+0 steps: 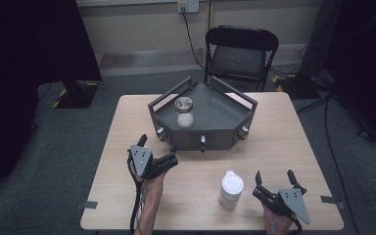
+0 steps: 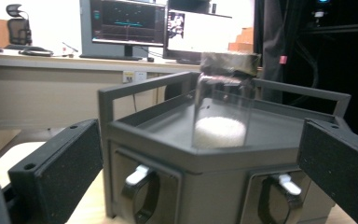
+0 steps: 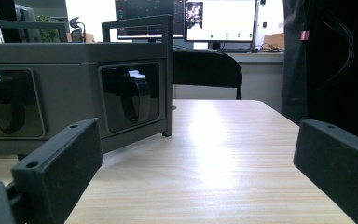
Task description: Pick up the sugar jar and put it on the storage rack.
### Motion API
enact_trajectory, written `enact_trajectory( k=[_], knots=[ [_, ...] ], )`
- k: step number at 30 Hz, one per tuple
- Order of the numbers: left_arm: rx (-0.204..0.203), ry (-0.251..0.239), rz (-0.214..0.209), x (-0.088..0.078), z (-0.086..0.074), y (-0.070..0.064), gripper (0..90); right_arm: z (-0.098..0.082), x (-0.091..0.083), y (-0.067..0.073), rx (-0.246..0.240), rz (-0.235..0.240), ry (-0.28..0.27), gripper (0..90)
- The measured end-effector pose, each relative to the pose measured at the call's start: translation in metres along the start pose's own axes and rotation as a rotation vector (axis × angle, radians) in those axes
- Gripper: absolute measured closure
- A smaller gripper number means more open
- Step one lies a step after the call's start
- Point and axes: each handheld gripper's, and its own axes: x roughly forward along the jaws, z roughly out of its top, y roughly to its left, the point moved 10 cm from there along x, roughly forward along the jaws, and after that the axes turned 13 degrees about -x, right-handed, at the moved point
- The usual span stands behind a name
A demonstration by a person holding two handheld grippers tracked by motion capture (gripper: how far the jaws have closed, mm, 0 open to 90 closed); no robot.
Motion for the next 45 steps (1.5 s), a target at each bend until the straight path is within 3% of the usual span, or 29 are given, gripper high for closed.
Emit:
enact_trajectory(
  k=[8,12,19,23,27,30,45],
  knots=[
    [-0.03,0.002,0.023,-0.02,-0.012,0.012,0.0,0.0,0.0,0.0,0.0,0.0,0.0,0.0],
    [-0.003,-0.006,0.039,-0.03,-0.019,0.014,0.0,0.0,0.0,0.0,-0.001,-0.003,0.001,0.0],
    [-0.023,-0.012,0.052,-0.043,-0.03,0.018,0.0,0.0,0.0,0.0,-0.001,-0.003,0.001,0.0],
    [-0.011,-0.026,0.074,-0.051,-0.04,0.017,0.0,0.0,0.0,0.0,-0.001,-0.005,0.001,0.0],
    [0.049,-0.03,0.087,-0.056,-0.057,0.012,0.1,0.0,0.0,0.001,0.0,-0.006,0.002,0.0],
    [0.041,-0.025,0.087,-0.059,-0.065,0.012,0.1,0.0,0.0,0.001,0.0,-0.006,0.002,0.0],
    [0.09,-0.018,0.084,-0.062,-0.081,0.012,0.1,0.0,0.0,0.001,-0.001,-0.008,0.002,0.0]
  ],
)
